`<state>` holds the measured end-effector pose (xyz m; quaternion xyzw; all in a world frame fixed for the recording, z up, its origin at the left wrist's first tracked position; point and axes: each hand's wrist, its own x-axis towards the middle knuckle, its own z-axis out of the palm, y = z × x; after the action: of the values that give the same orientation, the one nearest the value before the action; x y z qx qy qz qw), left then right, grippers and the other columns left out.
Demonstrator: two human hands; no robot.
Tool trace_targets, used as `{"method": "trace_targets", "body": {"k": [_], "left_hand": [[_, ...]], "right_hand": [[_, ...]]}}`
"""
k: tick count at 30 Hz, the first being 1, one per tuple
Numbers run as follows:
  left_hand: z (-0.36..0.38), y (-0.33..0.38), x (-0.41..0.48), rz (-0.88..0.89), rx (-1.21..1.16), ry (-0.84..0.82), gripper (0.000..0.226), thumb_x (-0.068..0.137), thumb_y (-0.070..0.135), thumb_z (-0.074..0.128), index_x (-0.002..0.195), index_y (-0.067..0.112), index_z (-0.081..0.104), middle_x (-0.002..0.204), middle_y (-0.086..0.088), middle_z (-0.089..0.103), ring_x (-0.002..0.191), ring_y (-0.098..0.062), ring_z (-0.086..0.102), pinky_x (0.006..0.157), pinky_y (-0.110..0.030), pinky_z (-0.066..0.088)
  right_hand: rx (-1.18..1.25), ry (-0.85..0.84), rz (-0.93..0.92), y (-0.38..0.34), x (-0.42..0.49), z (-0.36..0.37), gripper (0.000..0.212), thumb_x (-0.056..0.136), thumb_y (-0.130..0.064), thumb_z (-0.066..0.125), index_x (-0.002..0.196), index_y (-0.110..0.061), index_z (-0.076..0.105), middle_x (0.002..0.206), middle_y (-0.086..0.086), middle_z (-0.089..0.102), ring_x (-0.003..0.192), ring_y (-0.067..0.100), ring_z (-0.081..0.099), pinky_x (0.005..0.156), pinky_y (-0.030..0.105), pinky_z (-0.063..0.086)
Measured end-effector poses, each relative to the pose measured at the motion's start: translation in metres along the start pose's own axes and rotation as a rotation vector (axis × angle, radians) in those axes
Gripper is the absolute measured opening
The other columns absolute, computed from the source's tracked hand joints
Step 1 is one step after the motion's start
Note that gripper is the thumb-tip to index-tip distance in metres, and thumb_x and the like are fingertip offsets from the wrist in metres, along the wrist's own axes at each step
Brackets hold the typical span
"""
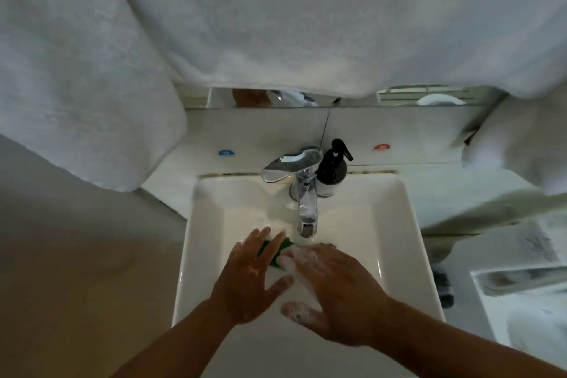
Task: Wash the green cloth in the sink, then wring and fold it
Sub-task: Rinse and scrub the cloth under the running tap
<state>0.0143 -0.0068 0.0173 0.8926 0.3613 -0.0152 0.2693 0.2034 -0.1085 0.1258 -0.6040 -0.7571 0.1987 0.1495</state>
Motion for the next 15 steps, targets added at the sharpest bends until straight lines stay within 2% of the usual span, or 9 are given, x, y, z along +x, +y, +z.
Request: {"method": "trace_targets", "body": {"k": [2,3,4,5,7,8,10,12,15], "left_hand": [[-0.001,0.0,-0.008,-0.116,-0.261,0.036,0.054,0.1,0.065,0.031,0.151,0.047,0.027,0.163,0.006,0.026,0.145,-0.007,0.033,0.112,-0.043,0.041],[-0.007,0.008,-0.012,-0.155,-0.345,0.073,0.039,0.103,0.048,0.045,0.142,0.044,0.04,0.154,0.004,0.042,0.126,-0.001,0.053,0.098,-0.036,0.053],[-0.006,0.007,-0.015,-0.199,-0.391,0.116,0.039,0.098,0.034,0.06,0.134,0.042,0.048,0.143,0.004,0.054,0.11,0.003,0.061,0.089,-0.031,0.058],[-0.008,0.008,-0.017,-0.159,-0.353,0.144,0.049,0.09,0.03,0.07,0.133,0.04,0.05,0.135,0.008,0.06,0.108,0.002,0.062,0.091,-0.031,0.057],[-0.01,0.011,-0.017,-0.072,-0.203,0.173,0.061,0.087,0.045,0.068,0.143,0.034,0.044,0.143,0.009,0.052,0.13,-0.007,0.05,0.11,-0.032,0.042],[-0.01,0.009,-0.017,-0.003,-0.108,0.183,0.067,0.091,0.057,0.057,0.149,0.033,0.036,0.153,0.008,0.04,0.14,-0.011,0.038,0.117,-0.032,0.032],[-0.015,0.01,-0.016,0.0,0.019,0.153,0.077,0.093,0.072,0.035,0.156,0.032,0.019,0.164,0.004,0.019,0.149,-0.017,0.017,0.123,-0.034,0.017],[-0.014,0.007,-0.016,-0.029,0.085,0.119,0.081,0.093,0.073,0.029,0.158,0.028,0.014,0.165,-0.001,0.014,0.149,-0.018,0.008,0.12,-0.027,0.005],[-0.022,0.014,-0.016,-0.016,0.099,0.099,0.081,0.094,0.072,0.028,0.159,0.029,0.005,0.166,0.001,0.007,0.149,-0.017,0.006,0.117,-0.024,0.004]], "right_hand": [[0.003,-0.014,-0.047,-0.02,0.021,-0.009,0.062,0.094,-0.063,0.048,0.14,-0.021,0.047,0.142,0.002,0.055,0.129,0.017,0.051,0.109,0.032,0.037],[-0.005,-0.023,-0.053,-0.027,0.033,-0.012,0.065,0.093,-0.062,0.05,0.142,-0.021,0.044,0.147,0.004,0.05,0.134,0.019,0.045,0.112,0.033,0.031],[-0.024,-0.029,-0.051,-0.032,0.046,-0.015,0.069,0.092,-0.063,0.051,0.145,-0.022,0.039,0.152,0.004,0.044,0.139,0.021,0.039,0.114,0.034,0.025],[-0.044,-0.042,-0.04,-0.034,0.059,-0.017,0.072,0.091,-0.064,0.051,0.148,-0.024,0.034,0.157,0.004,0.036,0.144,0.022,0.031,0.116,0.036,0.02],[-0.079,-0.083,-0.006,-0.03,0.083,-0.024,0.079,0.089,-0.068,0.05,0.151,-0.026,0.026,0.163,0.003,0.022,0.148,0.025,0.022,0.119,0.042,0.021],[-0.094,-0.104,0.013,-0.026,0.092,-0.028,0.082,0.088,-0.07,0.049,0.152,-0.025,0.023,0.164,0.004,0.018,0.148,0.026,0.02,0.119,0.045,0.024],[-0.14,-0.13,0.029,-0.019,0.104,-0.036,0.087,0.087,-0.072,0.048,0.152,-0.023,0.021,0.165,0.006,0.014,0.145,0.031,0.027,0.116,0.047,0.03],[-0.191,-0.143,0.032,-0.014,0.11,-0.043,0.089,0.086,-0.073,0.047,0.151,-0.019,0.02,0.165,0.008,0.014,0.136,0.036,0.042,0.111,0.048,0.036],[-0.228,-0.117,0.03,-0.009,0.114,-0.048,0.092,0.087,-0.074,0.047,0.151,-0.015,0.017,0.165,0.01,0.017,0.126,0.037,0.054,0.104,0.049,0.044]]}}
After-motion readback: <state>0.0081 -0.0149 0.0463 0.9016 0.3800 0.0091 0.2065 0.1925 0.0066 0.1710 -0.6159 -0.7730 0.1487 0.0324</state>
